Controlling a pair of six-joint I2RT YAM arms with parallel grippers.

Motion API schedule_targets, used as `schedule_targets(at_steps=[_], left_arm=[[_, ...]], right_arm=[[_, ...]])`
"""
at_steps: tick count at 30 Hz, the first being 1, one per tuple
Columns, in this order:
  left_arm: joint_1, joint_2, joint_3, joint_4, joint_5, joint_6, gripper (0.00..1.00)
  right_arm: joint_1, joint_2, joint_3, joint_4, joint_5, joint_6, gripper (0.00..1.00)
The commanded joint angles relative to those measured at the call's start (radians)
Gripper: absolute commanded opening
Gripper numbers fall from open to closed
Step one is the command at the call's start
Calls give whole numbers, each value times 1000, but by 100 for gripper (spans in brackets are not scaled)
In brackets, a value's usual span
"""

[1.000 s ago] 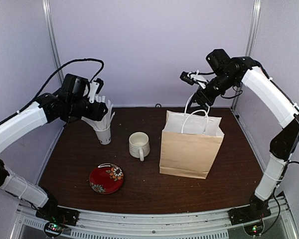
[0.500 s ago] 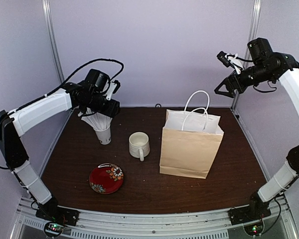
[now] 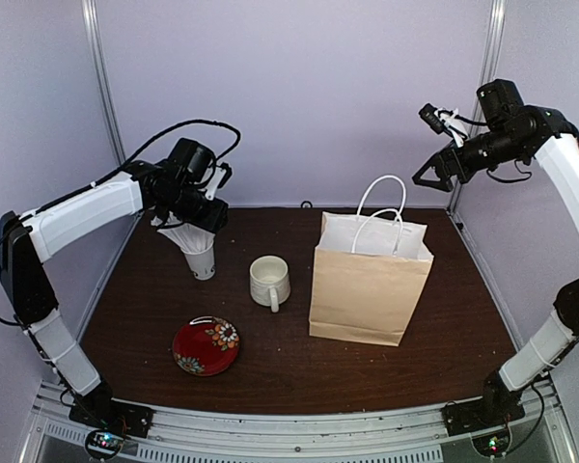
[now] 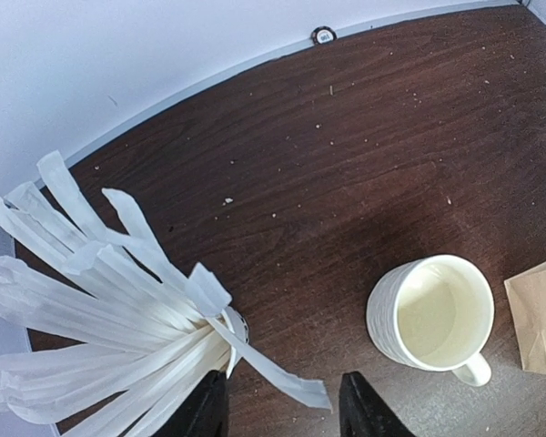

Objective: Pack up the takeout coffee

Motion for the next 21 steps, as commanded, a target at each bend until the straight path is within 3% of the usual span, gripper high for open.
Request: schedule_targets(at_steps=[1, 13, 21], left_arm=[[7, 25, 35, 14, -26, 0, 40], [6, -29, 89, -41, -49, 2, 1], [6, -189, 164, -199, -91, 11, 0]], right_arm=[[-8, -13, -18, 29, -25, 7, 92], [-8, -23, -34, 38, -11, 2, 92], [-8, -8, -16, 30, -9, -3, 92]])
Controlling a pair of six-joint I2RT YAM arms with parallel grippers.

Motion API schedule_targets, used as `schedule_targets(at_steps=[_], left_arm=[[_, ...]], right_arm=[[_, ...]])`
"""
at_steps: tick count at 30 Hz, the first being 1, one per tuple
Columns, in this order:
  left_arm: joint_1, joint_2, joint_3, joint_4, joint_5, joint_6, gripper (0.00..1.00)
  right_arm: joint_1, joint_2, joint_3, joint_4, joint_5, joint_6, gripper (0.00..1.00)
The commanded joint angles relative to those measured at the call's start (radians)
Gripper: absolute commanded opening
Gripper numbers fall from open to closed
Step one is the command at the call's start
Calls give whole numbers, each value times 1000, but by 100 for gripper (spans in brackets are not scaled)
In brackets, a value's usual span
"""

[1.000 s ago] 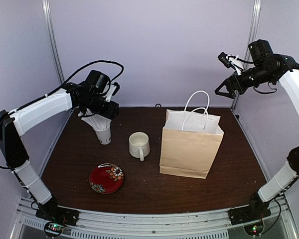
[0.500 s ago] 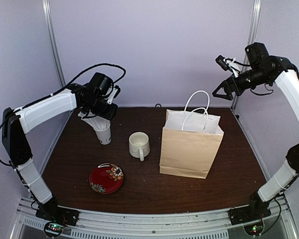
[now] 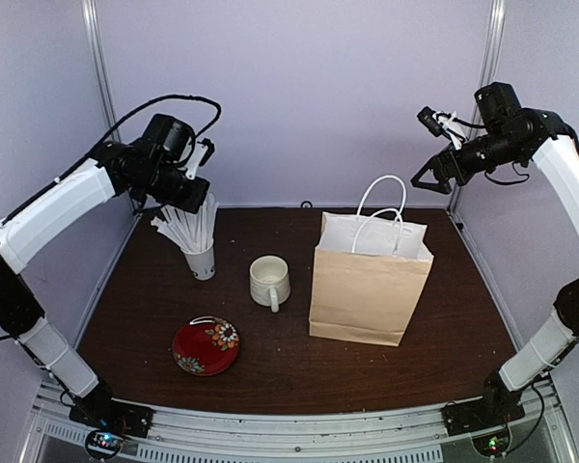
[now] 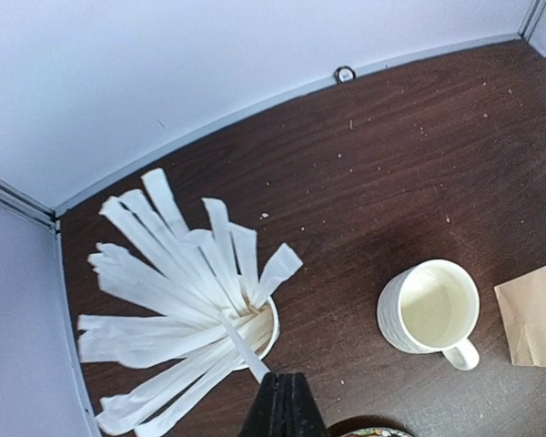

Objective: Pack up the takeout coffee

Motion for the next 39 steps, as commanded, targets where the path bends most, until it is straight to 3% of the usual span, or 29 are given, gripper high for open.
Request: schedule_targets(at_steps=[1, 5, 9, 19, 28, 39], left_arm=[[5, -119, 77, -83, -39, 9, 0], [5, -179, 137, -100, 23, 29, 0], [3, -203, 217, -86, 260, 32, 0], [-127, -189, 247, 214, 681, -64, 0], [-282, -52, 290, 299, 767, -81, 0], [-297, 97, 279, 204, 657, -45, 0]], right_arm=[[-7, -4, 16, 7, -1, -4, 92], [-7, 2, 25, -1, 7, -8, 92], [-12, -5, 34, -5, 17, -6, 93], [-125, -38, -35, 70, 20, 56, 96], [-158, -91, -148, 115, 19, 58, 96], [-184, -117, -199, 175, 47, 94, 99]])
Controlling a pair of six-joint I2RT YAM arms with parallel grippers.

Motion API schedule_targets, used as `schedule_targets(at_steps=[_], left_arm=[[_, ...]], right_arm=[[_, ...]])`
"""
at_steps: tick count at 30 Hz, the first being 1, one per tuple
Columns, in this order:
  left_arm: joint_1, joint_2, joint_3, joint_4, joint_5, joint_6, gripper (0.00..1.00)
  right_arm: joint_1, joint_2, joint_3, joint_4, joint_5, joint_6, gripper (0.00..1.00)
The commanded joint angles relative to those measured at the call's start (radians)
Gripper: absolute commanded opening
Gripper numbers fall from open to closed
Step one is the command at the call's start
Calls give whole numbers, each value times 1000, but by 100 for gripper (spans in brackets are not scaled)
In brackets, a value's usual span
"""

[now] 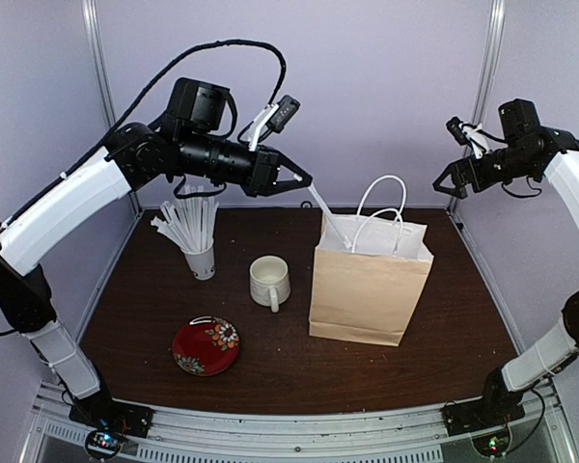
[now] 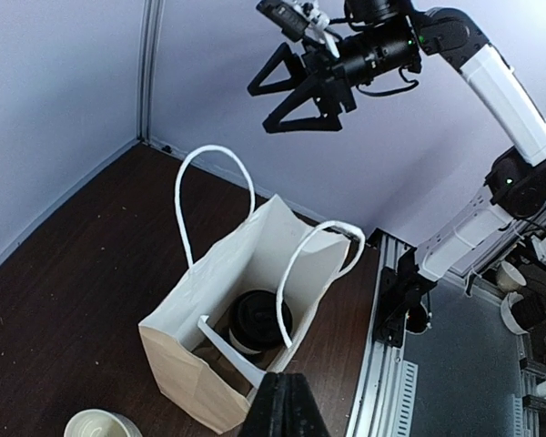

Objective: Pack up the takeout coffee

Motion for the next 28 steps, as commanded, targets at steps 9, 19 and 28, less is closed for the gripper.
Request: schedule_targets(at_steps=[9, 19, 28], left_arm=[[-4, 197, 131, -128, -36, 17, 75], [19, -1, 48, -127, -421, 187, 98], [161, -173, -150, -81, -845, 164, 97]], right_arm=[[-22, -44, -19, 58, 12, 29, 99], [-31, -113, -55, 193, 128, 192, 100], [-31, -130, -67, 229, 178, 253, 99]])
